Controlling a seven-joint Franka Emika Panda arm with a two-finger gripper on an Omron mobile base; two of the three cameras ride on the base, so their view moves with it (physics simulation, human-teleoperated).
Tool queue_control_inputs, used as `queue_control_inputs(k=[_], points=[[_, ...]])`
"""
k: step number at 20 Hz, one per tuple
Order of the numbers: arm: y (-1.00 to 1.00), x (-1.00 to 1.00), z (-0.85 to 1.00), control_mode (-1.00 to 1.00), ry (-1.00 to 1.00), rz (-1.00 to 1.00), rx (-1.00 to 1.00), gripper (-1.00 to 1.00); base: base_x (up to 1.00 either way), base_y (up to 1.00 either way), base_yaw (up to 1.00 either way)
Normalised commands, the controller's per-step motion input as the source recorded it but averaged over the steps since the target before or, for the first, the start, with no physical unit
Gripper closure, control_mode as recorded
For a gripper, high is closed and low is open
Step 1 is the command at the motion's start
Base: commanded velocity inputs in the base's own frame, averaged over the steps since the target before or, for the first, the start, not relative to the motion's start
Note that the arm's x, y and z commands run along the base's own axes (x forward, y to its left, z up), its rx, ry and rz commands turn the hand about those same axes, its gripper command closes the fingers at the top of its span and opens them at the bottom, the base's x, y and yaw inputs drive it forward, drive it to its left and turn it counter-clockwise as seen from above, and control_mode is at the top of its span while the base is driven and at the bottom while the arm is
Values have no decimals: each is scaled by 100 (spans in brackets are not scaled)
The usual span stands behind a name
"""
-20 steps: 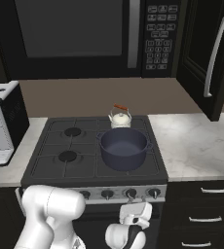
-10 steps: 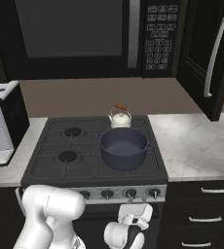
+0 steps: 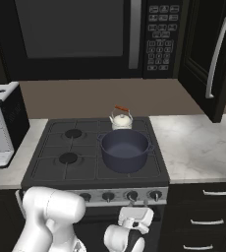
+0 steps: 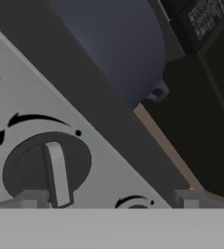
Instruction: Pick the kettle from the cabinet and place it on a stove burner. Then pick the pot from the counter and place it on another stove burner. Finally, turn both burners on.
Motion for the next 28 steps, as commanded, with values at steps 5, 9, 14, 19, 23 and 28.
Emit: queue_control_inputs(k=[5,9,14,19,23,28], points=[[-41,-52,-2,-100,0,-1,0,-100,0,0,0],[-35,-62,-6,-100,0,0,1,-100,0,0,0],[-40,-43,-1,-100,0,0,1,-100,0,0,0],[-34,1,3,-100,1,0,2,-100,0,0,0],[-32,21,1,-100,9,0,11,-100,0,0,0],[-18,6,0,-100,5,0,11,-100,0,0,0]])
